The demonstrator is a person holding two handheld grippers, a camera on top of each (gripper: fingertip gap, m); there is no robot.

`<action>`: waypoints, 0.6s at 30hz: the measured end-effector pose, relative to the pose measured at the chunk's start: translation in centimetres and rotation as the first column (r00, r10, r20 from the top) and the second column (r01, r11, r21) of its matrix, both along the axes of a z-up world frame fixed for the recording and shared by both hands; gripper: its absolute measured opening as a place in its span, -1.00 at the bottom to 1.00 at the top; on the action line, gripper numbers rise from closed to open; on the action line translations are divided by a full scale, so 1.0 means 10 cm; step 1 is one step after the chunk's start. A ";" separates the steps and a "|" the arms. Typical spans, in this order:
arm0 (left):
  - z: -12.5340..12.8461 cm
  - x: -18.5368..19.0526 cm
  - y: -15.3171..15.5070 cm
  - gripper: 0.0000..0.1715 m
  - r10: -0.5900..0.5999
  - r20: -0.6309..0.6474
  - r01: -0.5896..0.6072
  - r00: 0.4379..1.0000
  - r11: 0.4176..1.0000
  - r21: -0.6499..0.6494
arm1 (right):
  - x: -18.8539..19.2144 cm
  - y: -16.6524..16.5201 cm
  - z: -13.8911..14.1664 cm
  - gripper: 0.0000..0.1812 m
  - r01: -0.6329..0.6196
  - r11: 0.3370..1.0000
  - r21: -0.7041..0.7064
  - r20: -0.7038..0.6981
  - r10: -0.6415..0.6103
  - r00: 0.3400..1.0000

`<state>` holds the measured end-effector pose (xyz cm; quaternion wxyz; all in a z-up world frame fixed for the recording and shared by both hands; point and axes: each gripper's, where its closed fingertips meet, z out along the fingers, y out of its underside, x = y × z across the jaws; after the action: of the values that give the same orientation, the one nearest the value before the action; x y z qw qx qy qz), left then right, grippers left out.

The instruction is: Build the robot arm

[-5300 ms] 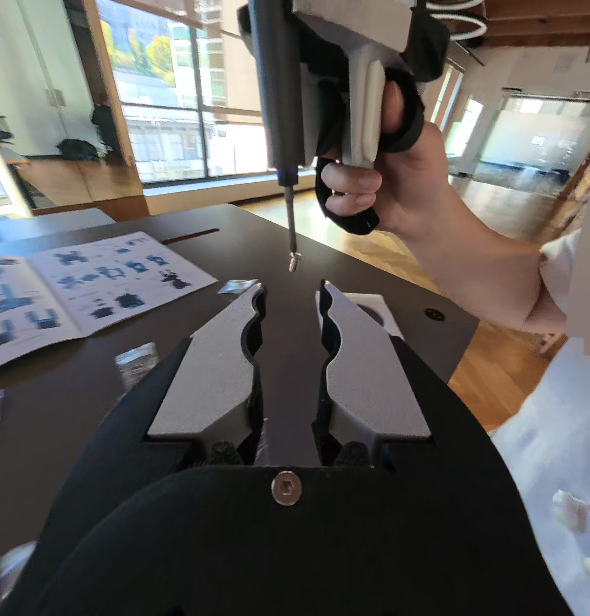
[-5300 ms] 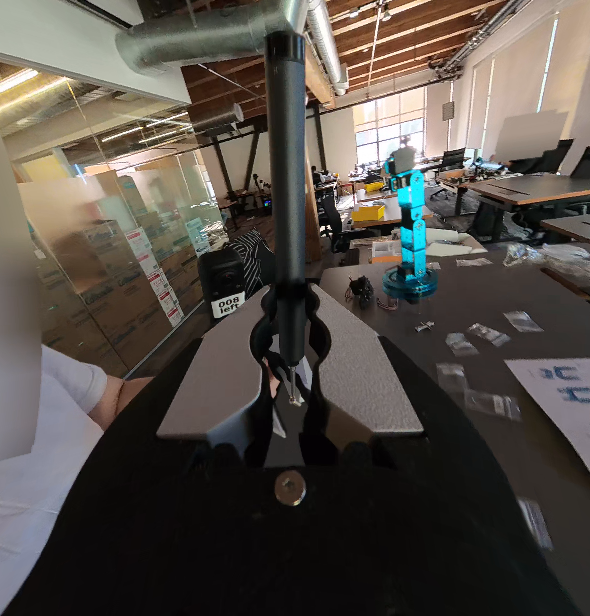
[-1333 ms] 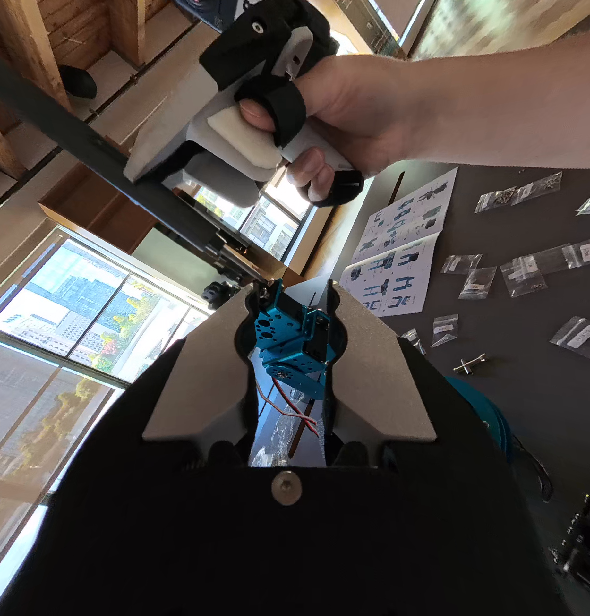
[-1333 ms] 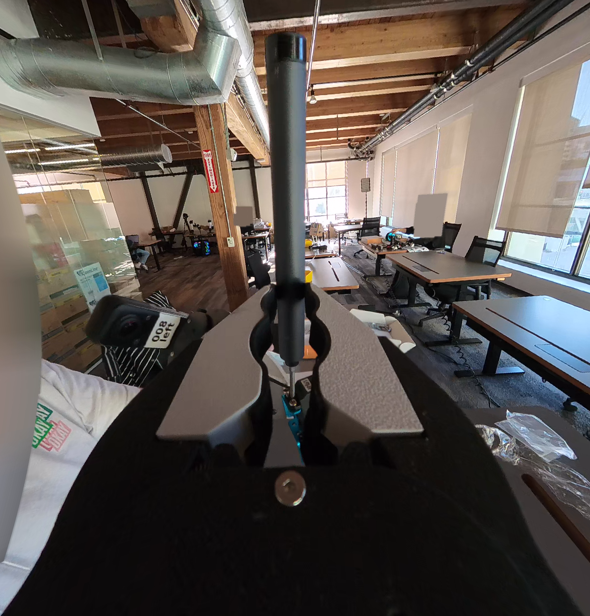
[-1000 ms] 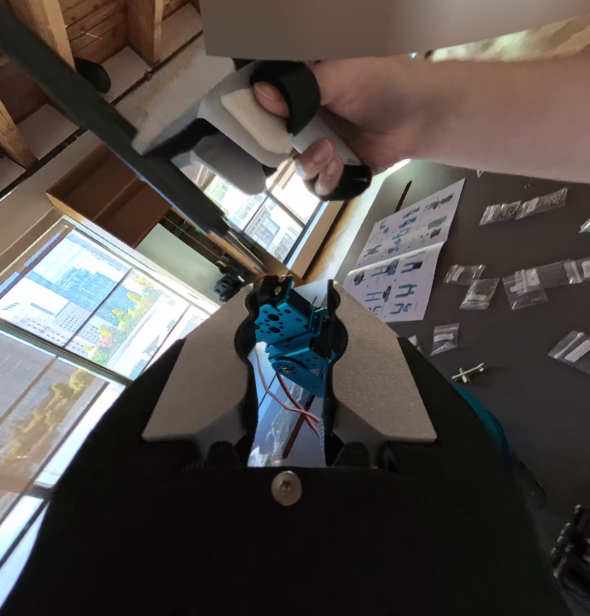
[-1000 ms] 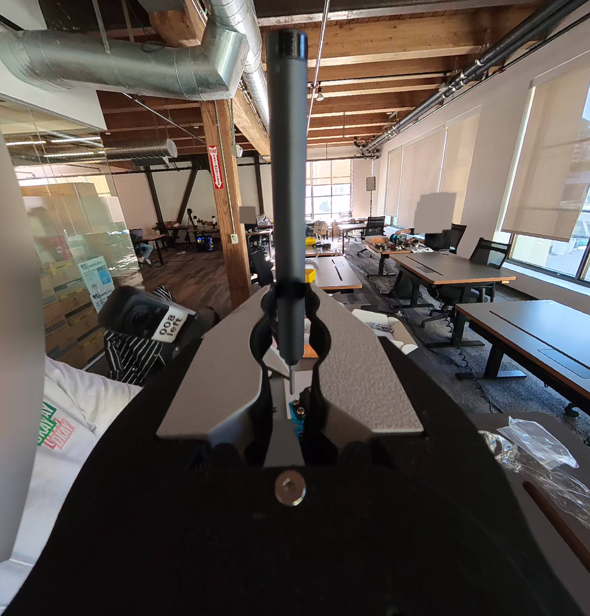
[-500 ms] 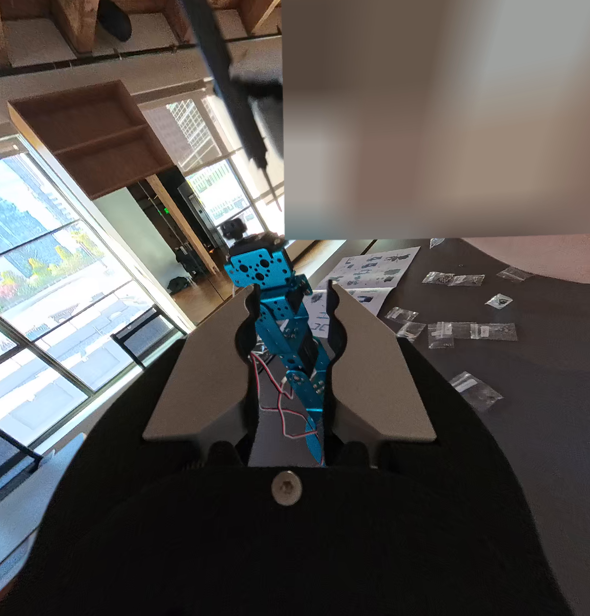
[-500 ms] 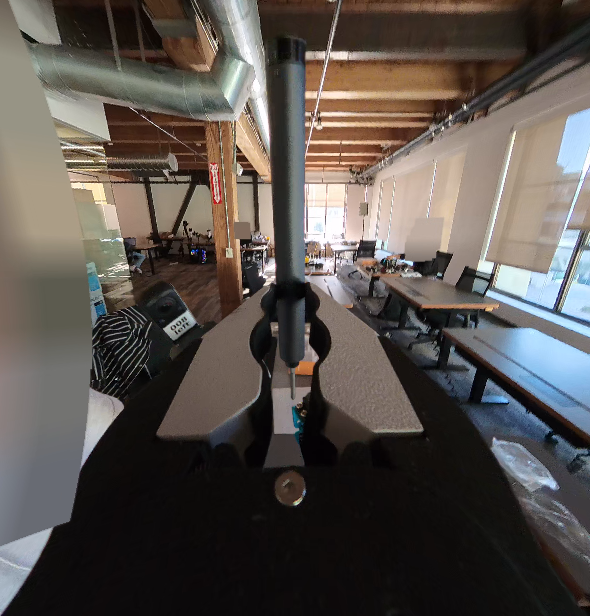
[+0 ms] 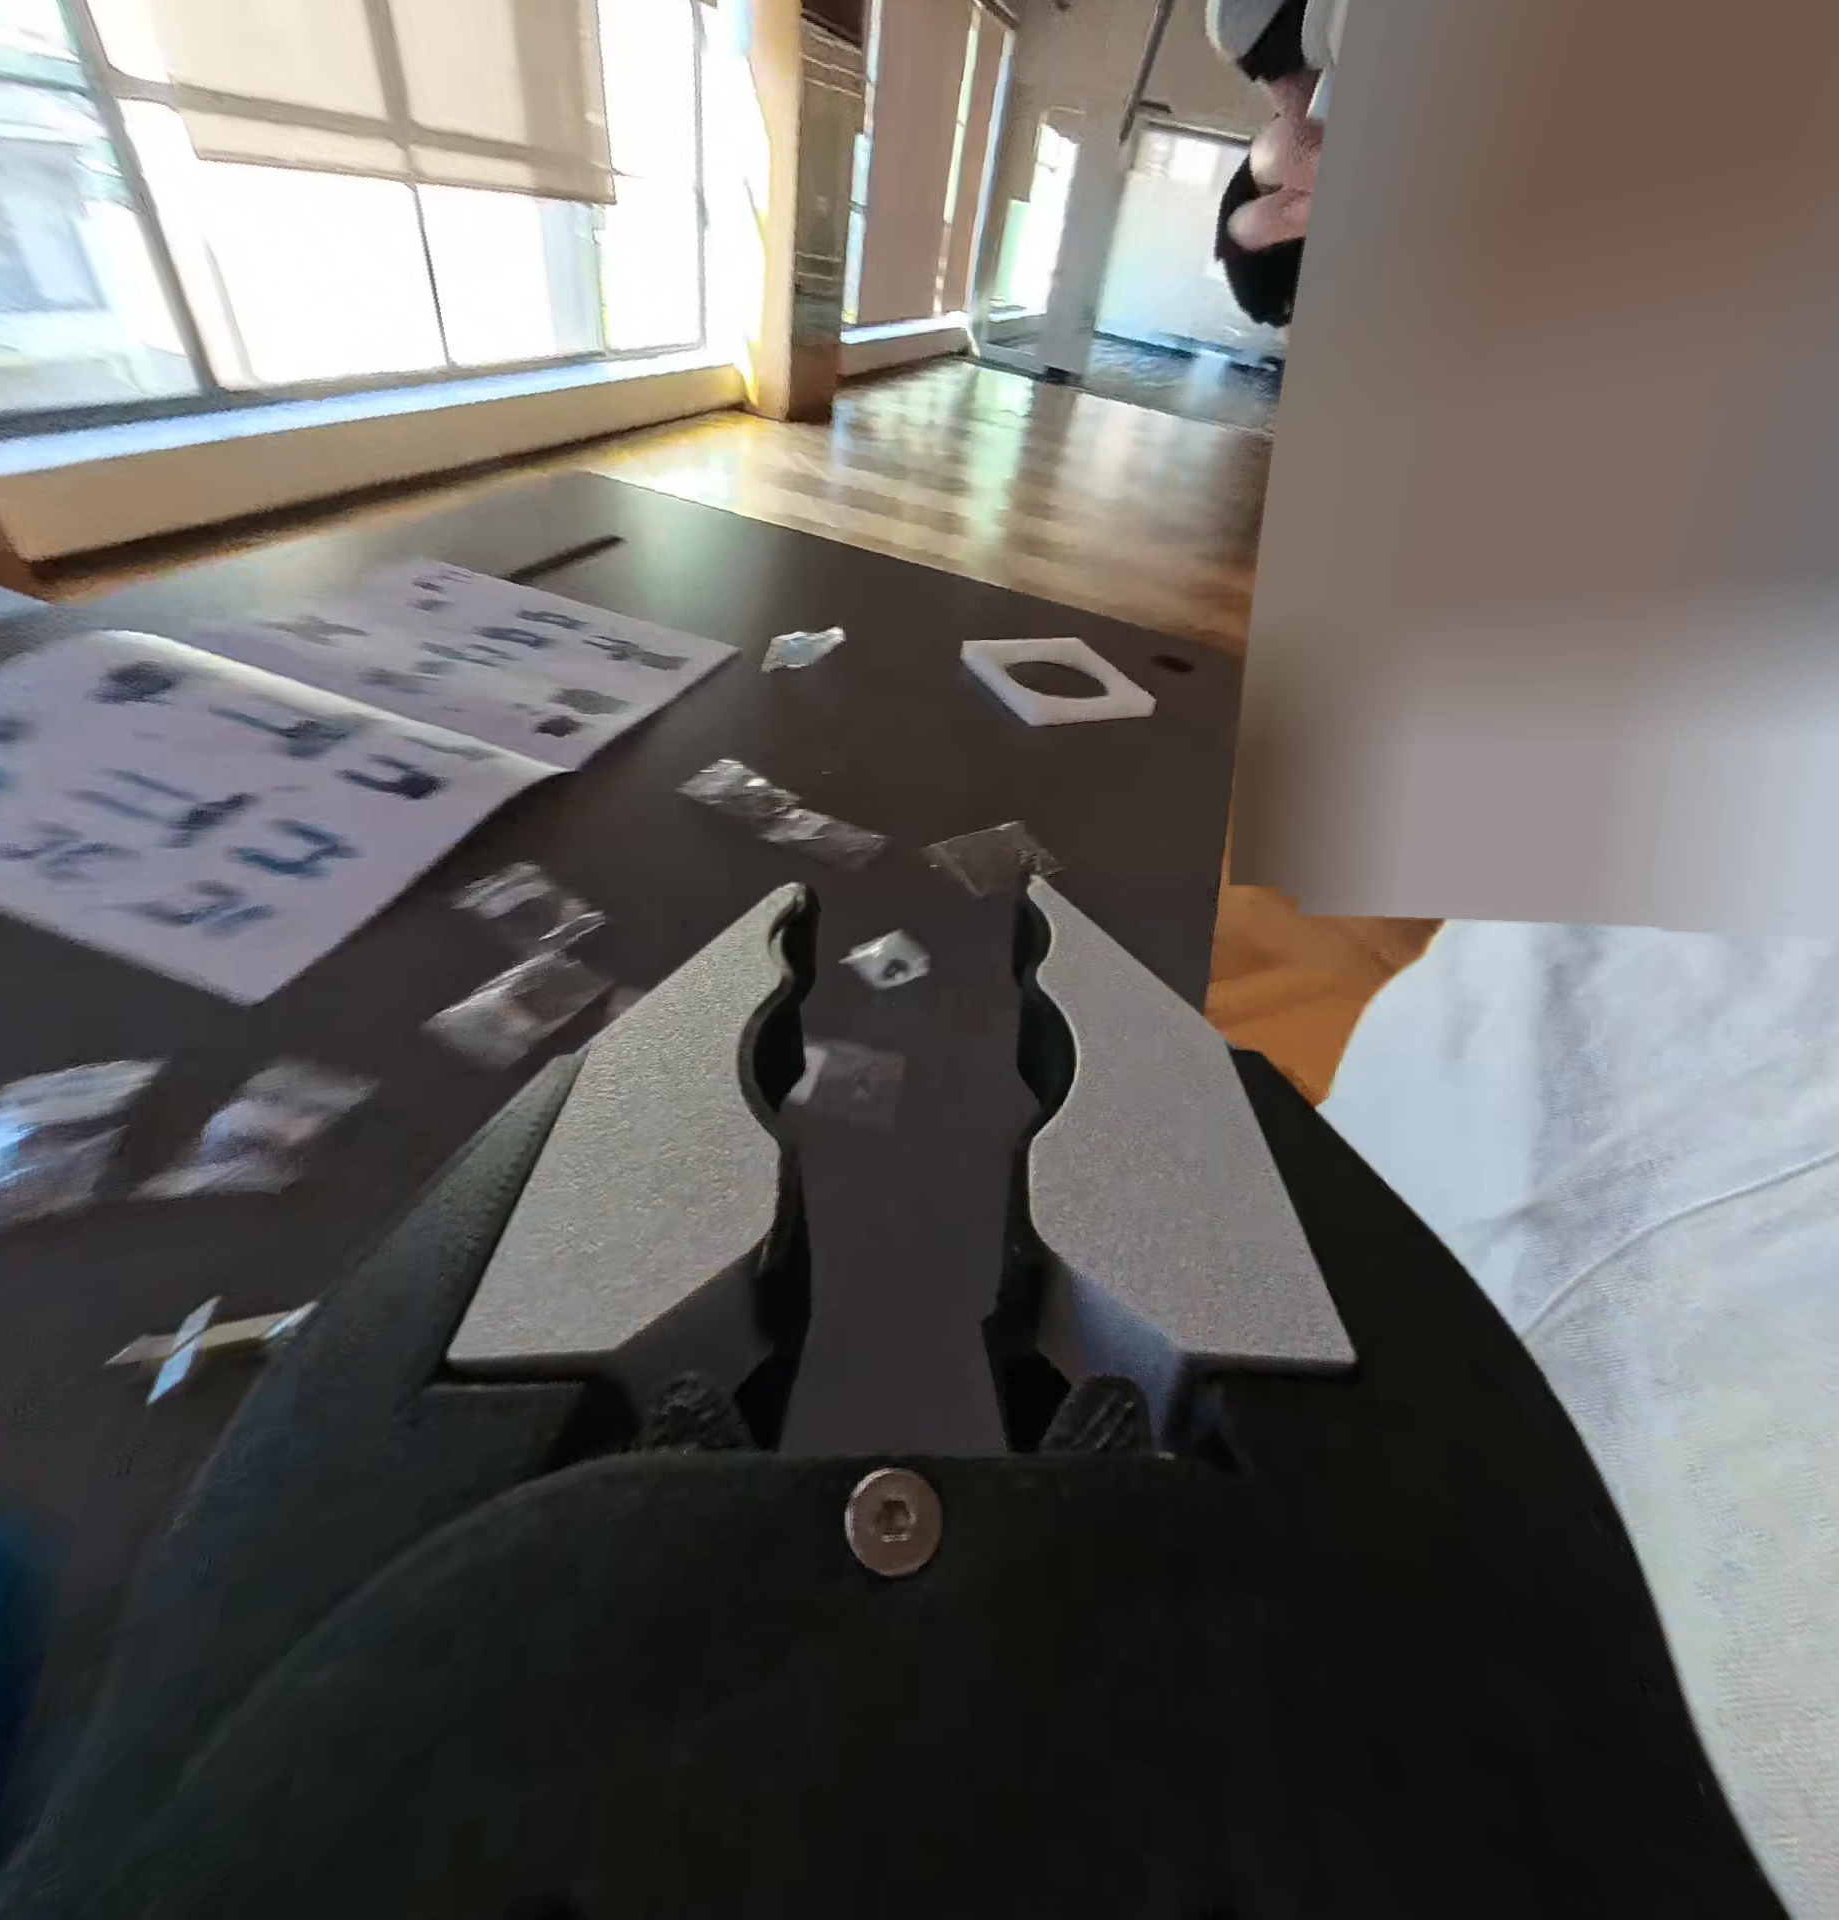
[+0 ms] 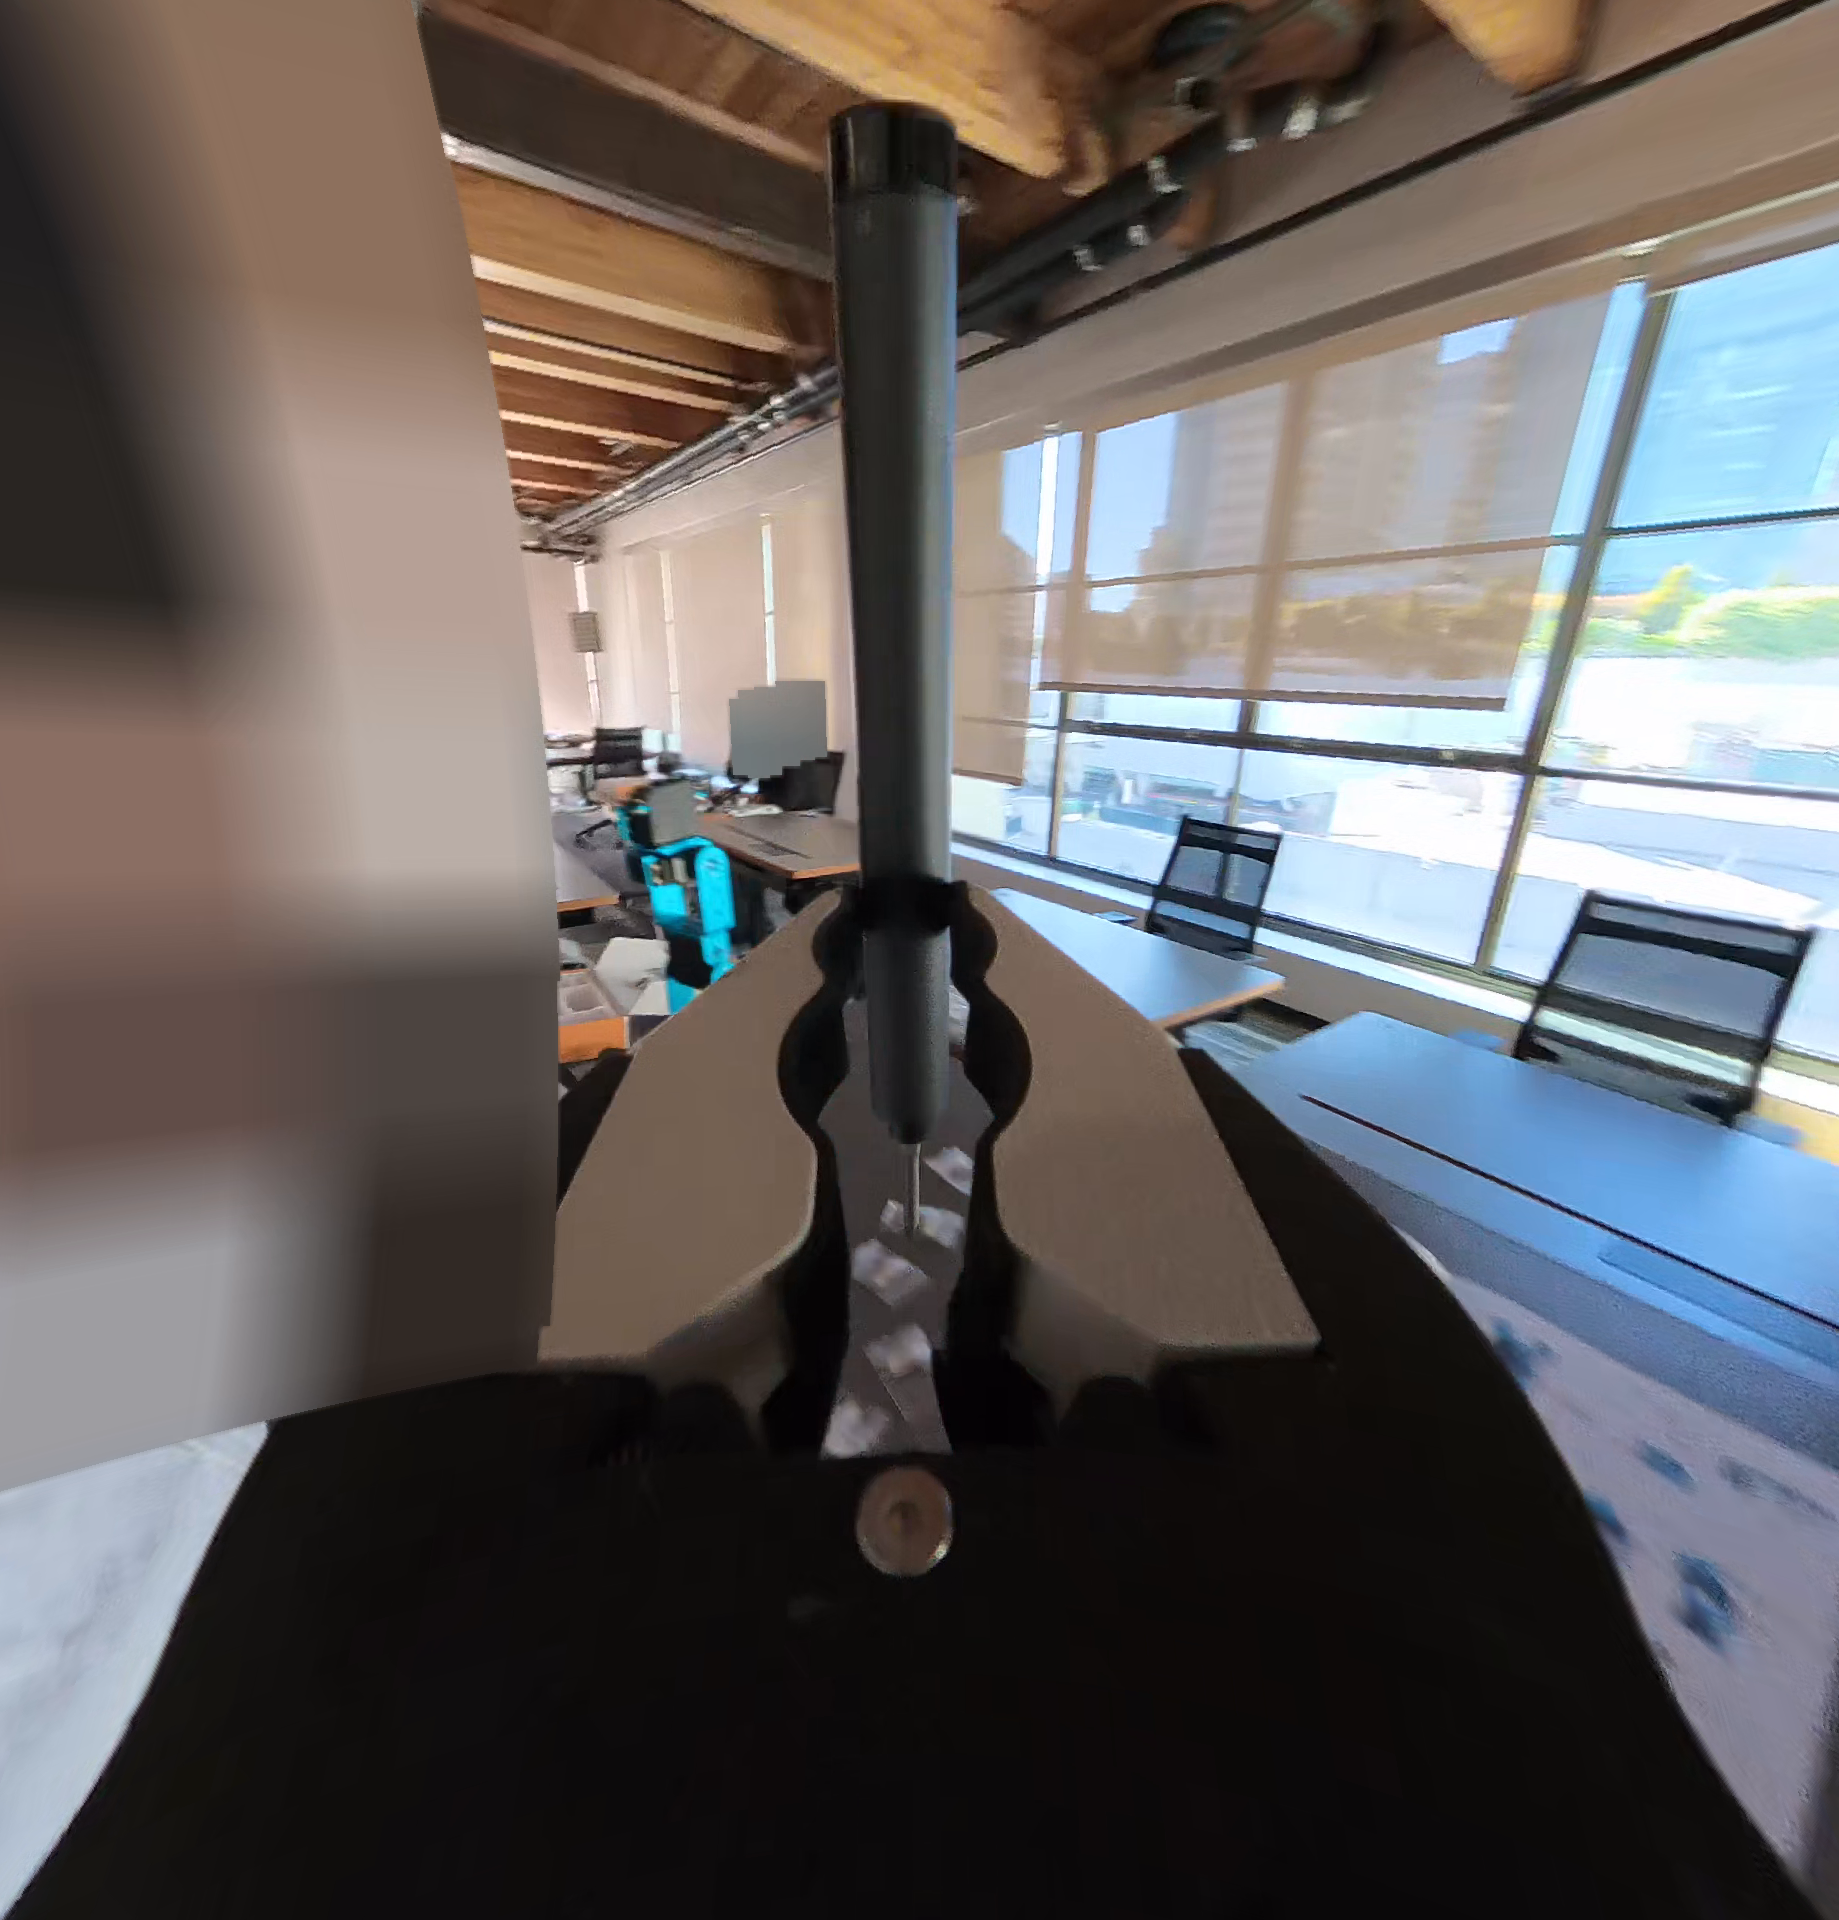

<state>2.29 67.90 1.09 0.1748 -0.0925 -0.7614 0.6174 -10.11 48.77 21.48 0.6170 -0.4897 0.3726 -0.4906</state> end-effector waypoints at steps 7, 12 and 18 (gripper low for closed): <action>-0.68 -0.79 -2.04 -0.64 0.114 0.254 -0.145 0.960 0.983 0.110 | -1.18 -1.45 -0.38 -0.83 -0.016 0.990 0.144 -0.078 0.028 0.997; -1.24 -0.84 -2.77 -0.68 0.122 0.397 -0.259 0.910 0.914 0.311 | -1.41 -2.09 -0.66 -0.83 -0.104 0.968 0.227 -0.130 0.136 0.982; -1.52 -0.76 -2.97 -0.74 0.136 0.404 -0.320 0.905 0.843 0.432 | -1.41 -2.34 -0.93 -0.83 -0.214 0.936 0.278 -0.113 0.253 0.961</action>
<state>-5.34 38.19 -14.14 -0.0248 -0.0632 -0.9166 0.3940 -24.20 25.34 12.15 0.7015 -0.4789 0.4178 -0.3223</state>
